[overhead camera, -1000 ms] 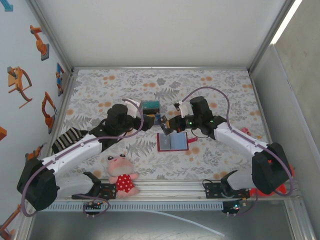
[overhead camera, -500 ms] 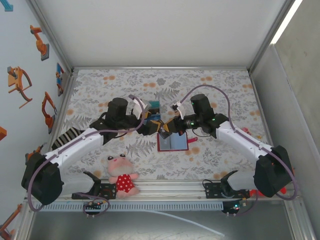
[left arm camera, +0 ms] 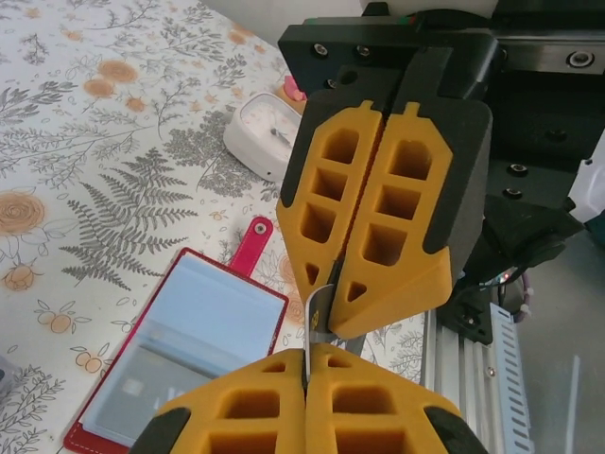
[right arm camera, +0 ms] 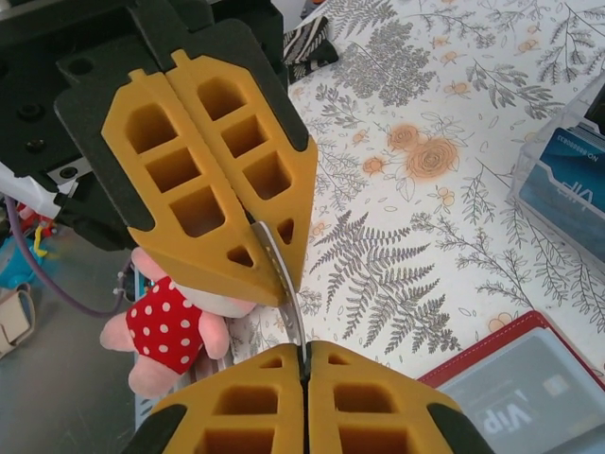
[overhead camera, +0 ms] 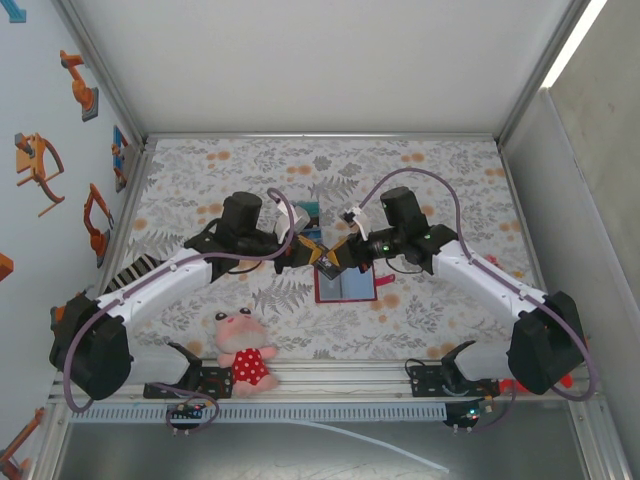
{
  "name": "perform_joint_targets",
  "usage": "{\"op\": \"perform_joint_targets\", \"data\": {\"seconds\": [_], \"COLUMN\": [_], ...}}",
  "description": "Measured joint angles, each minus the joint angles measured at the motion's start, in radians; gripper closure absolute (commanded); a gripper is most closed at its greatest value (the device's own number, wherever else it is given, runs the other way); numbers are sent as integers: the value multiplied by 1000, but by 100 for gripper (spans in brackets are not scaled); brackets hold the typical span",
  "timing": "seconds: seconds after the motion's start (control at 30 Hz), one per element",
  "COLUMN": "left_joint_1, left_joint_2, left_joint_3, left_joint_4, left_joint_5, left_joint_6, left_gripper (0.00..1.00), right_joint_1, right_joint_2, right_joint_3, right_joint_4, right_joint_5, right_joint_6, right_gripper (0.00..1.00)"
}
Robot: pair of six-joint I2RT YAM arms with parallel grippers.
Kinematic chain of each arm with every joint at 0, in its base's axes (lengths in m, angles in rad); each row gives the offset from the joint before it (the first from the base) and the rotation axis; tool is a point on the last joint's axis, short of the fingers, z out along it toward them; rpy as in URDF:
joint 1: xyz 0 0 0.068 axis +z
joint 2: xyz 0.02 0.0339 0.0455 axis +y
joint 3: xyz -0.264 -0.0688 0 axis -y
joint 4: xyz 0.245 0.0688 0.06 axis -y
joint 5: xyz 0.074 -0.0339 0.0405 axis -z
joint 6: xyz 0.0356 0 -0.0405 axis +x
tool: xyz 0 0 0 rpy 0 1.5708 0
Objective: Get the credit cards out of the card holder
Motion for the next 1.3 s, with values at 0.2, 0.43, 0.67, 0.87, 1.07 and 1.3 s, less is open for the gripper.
{"op": "perform_joint_targets", "data": {"seconds": [0.2,0.43,0.67,0.87,1.07,1.3], "left_joint_1": [5,17,17,17,17,17], "left_joint_2": [-24,-196,-277,-283,-255,-212], "left_joint_3": [-19,-170,-245,-270,-288,-288], "left_joint_4": [27,231,453,586,692,772], "left_joint_5": [-13,-140,-217,-229,-219,-166], "left_joint_6": [-22,-152,-347,-478,-566,-623], "left_gripper": [100,100,100,100,100,98], "right_joint_1": [2,2,2,2,4,13], "right_joint_2": [-30,-183,-240,-206,-165,-133], "right_joint_3": [-8,-135,-296,-331,-330,-323], "right_joint_4": [45,208,485,715,832,914], "right_joint_5": [64,211,257,181,117,64], "right_joint_6": [43,164,361,487,533,576], "right_gripper": [49,40,38,42,51,87]}}
